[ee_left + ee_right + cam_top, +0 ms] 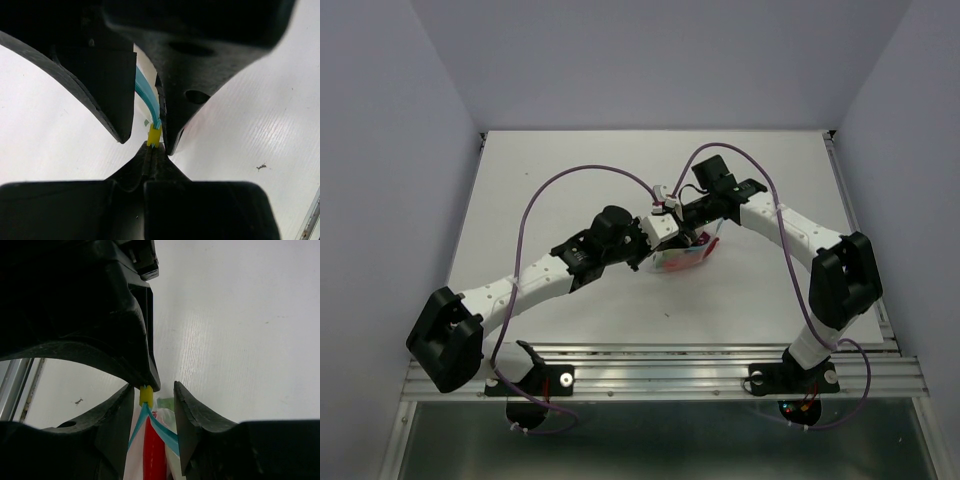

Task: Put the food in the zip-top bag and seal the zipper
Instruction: Zip up the zip-top bag

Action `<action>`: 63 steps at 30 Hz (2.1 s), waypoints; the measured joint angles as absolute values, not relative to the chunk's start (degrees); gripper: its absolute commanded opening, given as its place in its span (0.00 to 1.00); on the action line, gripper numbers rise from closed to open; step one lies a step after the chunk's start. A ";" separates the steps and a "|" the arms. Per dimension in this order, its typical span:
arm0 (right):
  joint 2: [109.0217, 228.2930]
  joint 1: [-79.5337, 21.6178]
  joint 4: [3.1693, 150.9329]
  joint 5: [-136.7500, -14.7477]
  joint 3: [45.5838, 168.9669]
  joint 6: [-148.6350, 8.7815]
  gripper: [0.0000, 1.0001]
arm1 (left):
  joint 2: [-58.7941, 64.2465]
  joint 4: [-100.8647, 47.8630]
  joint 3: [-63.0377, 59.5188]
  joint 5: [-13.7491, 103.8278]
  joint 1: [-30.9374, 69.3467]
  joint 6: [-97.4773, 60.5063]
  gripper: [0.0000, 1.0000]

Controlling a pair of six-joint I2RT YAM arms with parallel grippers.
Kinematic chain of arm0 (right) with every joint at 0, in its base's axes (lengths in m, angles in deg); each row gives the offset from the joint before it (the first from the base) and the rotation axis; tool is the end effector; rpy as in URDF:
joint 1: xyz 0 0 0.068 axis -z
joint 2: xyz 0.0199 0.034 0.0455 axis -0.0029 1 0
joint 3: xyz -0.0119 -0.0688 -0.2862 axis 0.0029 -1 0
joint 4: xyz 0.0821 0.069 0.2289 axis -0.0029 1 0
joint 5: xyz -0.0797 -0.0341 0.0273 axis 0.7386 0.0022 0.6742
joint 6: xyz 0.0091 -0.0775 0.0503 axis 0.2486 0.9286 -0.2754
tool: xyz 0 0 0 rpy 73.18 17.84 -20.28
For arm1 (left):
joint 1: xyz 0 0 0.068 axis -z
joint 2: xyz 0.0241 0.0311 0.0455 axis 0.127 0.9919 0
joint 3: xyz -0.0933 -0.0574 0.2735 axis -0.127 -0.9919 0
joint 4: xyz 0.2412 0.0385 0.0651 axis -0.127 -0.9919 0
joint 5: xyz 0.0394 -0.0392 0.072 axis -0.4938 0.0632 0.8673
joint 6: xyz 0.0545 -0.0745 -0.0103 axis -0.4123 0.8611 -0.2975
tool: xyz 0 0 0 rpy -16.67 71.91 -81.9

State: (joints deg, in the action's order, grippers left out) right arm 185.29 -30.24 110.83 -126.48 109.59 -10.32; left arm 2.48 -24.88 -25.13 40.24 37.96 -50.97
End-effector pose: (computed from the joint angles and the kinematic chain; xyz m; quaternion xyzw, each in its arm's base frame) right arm 0.2827 0.2485 0.2788 -0.6637 0.5215 0.4030 0.3537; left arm 0.2175 -0.2461 0.2796 0.5041 0.6583 -0.2087 0.5186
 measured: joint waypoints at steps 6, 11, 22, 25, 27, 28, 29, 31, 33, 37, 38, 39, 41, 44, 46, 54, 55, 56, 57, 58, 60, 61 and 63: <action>185.29 -30.24 111.02 -125.86 109.59 -10.73 0.22 | 2.48 -24.97 -25.13 40.87 37.94 -51.26 0.00; 185.29 -30.24 111.11 -124.77 109.94 -11.21 0.01 | 2.48 -24.97 -25.13 41.90 37.92 -51.32 0.00; 185.18 -30.31 110.94 -121.19 110.03 -11.96 0.01 | 2.21 -23.48 -25.90 46.30 38.27 -48.59 0.00; 184.50 -30.70 110.91 -118.78 109.92 -12.28 0.01 | 1.40 -21.95 -27.19 47.39 38.62 -47.89 0.00; 183.91 -30.84 110.98 -117.71 109.90 -12.57 0.01 | 0.66 -20.57 -28.21 47.91 38.86 -47.65 0.00; 183.61 -30.97 111.00 -117.06 109.90 -12.76 0.01 | 0.46 -20.14 -28.48 47.98 38.88 -47.58 0.00; 183.26 -31.03 111.00 -116.60 109.90 -12.96 0.01 | 0.09 -19.63 -28.76 48.33 38.90 -47.43 0.00; 183.01 -30.97 110.94 -116.34 109.92 -12.98 0.01 | -0.26 -18.85 -29.18 48.68 38.90 -47.02 0.00; 182.82 -30.92 110.98 -115.96 109.92 -12.90 0.01 | -0.45 -18.39 -29.44 48.98 38.90 -46.62 0.00; 182.45 -30.59 110.98 -115.37 109.92 -10.62 0.01 | -0.58 -17.97 -29.55 49.49 38.51 -44.50 0.00; 182.40 -30.59 110.98 -115.15 109.92 -10.05 0.01 | -0.65 -18.01 -29.55 49.60 38.35 -43.91 0.00; 182.36 -30.57 110.98 -114.87 109.92 -9.77 0.01 | -0.65 -18.04 -29.55 49.66 38.31 -43.85 0.00; 182.36 -30.55 111.11 -114.41 109.92 -9.27 0.01 | -0.76 -18.21 -29.68 49.95 38.29 -43.69 0.00; 182.36 -30.51 111.66 -112.69 109.92 -8.48 0.01 | -0.83 -18.58 -30.01 50.64 38.29 -43.69 0.00; 182.36 -30.29 112.07 -111.61 109.92 -8.02 0.01 | -0.89 -19.06 -30.12 51.24 38.29 -43.45 0.00; 182.29 -27.80 113.58 -108.73 109.99 -5.44 0.01 | -3.05 -19.46 -31.32 52.87 36.95 -41.51 0.00; 182.21 -27.08 113.69 -108.31 109.99 -5.20 0.01 | -3.16 -19.41 -31.32 53.03 36.76 -41.38 0.00; 182.08 -26.38 113.89 -107.90 109.99 -4.98 0.01 | -3.16 -19.37 -31.32 53.18 36.56 -41.24 0.00; 181.97 -25.70 114.10 -107.37 109.99 -4.79 0.01 | -3.16 -19.44 -31.32 53.31 36.43 -41.07 0.00; 181.83 -25.06 114.39 -106.70 109.97 -4.66 0.01 | -3.16 -19.44 -31.32 53.42 36.21 -40.96 0.00; 181.51 -23.49 115.07 -105.76 109.94 -4.37 0.01 | -3.16 -19.37 -31.32 53.42 35.91 -40.65 0.00; 181.35 -22.92 115.26 -105.32 109.90 -4.31 0.01 | -3.16 -19.39 -31.32 53.44 35.80 -40.57 0.00; 181.00 -21.63 115.81 -104.01 109.88 -4.00 0.01 | -3.16 -19.39 -31.32 53.51 35.49 -40.35 0.00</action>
State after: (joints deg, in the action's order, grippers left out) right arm 181.00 -21.63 115.81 -104.01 109.88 -4.00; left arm -3.16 -19.39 -31.32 53.51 35.49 -40.35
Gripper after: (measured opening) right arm 0.067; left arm 0.025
